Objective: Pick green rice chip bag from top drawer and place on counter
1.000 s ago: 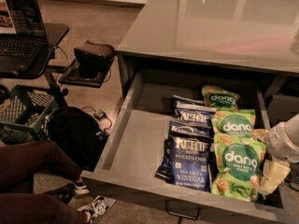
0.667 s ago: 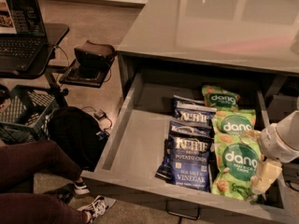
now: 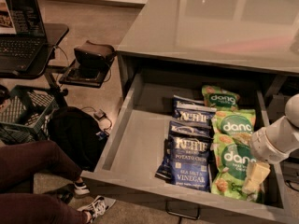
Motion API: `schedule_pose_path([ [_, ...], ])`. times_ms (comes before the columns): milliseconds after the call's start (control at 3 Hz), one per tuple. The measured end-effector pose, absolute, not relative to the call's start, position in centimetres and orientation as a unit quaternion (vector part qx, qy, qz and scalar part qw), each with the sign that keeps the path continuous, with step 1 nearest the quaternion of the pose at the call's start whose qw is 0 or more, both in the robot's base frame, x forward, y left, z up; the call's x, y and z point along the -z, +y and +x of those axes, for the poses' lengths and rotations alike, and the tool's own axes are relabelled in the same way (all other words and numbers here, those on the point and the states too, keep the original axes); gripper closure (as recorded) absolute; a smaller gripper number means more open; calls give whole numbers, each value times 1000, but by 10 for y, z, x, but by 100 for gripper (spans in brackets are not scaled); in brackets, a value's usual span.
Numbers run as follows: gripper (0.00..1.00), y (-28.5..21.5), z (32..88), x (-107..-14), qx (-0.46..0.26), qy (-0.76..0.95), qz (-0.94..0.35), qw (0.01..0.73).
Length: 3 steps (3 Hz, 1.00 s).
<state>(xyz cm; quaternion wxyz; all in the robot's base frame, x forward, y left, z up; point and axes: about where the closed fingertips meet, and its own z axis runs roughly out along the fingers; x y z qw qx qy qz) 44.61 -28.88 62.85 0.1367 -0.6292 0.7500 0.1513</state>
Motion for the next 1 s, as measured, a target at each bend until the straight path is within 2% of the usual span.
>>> schedule_pose_path([
  [333, 0, -297, 446, -608, -158, 761, -614, 141],
  [667, 19, -298, 446, -608, -157, 762, -612, 141],
  [1000, 42, -297, 446, -612, -157, 762, -612, 141],
])
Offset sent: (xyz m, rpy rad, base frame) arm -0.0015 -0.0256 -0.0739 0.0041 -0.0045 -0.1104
